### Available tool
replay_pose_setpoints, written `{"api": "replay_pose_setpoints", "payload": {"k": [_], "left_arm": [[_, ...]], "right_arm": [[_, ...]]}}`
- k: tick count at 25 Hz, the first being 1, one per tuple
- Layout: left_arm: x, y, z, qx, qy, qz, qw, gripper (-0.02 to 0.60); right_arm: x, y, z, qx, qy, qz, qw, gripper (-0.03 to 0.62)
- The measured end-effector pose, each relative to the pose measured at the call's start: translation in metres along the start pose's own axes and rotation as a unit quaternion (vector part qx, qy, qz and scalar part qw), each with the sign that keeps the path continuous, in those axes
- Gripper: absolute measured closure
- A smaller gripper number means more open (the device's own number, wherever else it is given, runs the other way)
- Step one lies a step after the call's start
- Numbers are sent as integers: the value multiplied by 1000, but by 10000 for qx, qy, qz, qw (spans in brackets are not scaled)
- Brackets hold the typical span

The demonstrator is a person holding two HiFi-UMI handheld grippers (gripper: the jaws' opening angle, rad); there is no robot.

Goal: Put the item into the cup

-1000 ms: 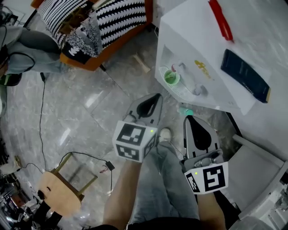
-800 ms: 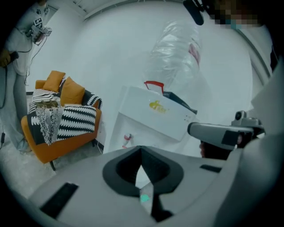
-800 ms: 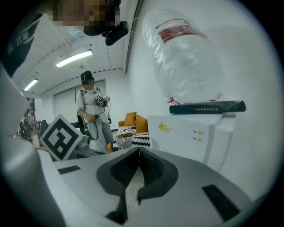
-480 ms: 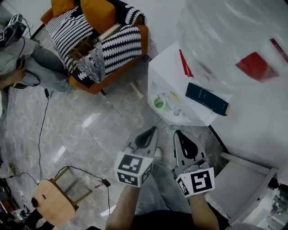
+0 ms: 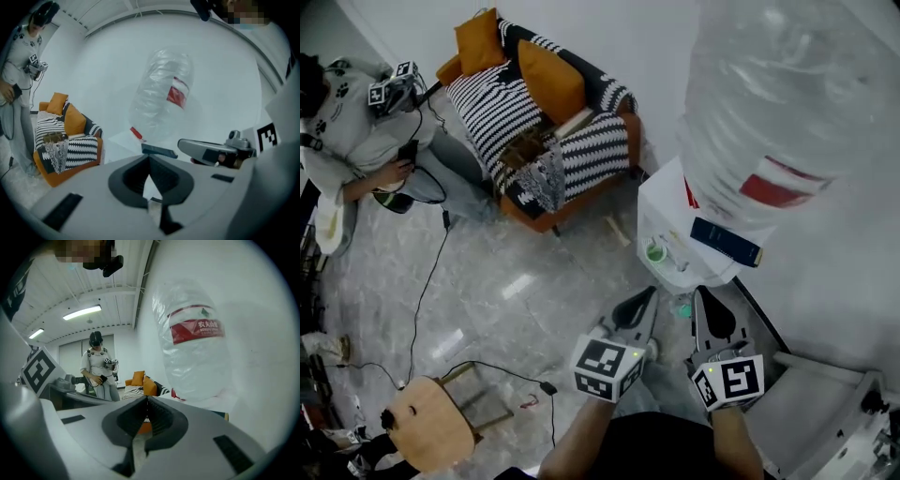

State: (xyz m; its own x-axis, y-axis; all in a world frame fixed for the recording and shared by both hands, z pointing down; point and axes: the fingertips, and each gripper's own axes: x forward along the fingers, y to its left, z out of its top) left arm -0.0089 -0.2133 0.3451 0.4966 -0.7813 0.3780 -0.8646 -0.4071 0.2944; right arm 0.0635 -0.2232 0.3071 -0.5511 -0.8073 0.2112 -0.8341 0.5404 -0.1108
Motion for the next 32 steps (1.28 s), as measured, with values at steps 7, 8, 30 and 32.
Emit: {"api": "replay_pose_setpoints", "payload": {"k": [7, 8, 30, 32], "left_arm": [[-22, -30, 53, 353, -412, -38, 9985, 568], [-25, -33, 59, 367, -484, -15, 9982, 568], [-72, -67, 127, 1091, -1389, 455, 9832, 568], [-72, -69, 130, 1200, -1410, 472, 9816, 568]], "right_arm": [[-16, 3, 45, -148, -322, 57, 9994, 583], [-18, 2, 49, -173, -330, 59, 9993, 583], [-51, 25, 118, -490, -940, 134, 9943, 585], [-52, 25, 114, -458, -901, 179, 9947, 585]]}}
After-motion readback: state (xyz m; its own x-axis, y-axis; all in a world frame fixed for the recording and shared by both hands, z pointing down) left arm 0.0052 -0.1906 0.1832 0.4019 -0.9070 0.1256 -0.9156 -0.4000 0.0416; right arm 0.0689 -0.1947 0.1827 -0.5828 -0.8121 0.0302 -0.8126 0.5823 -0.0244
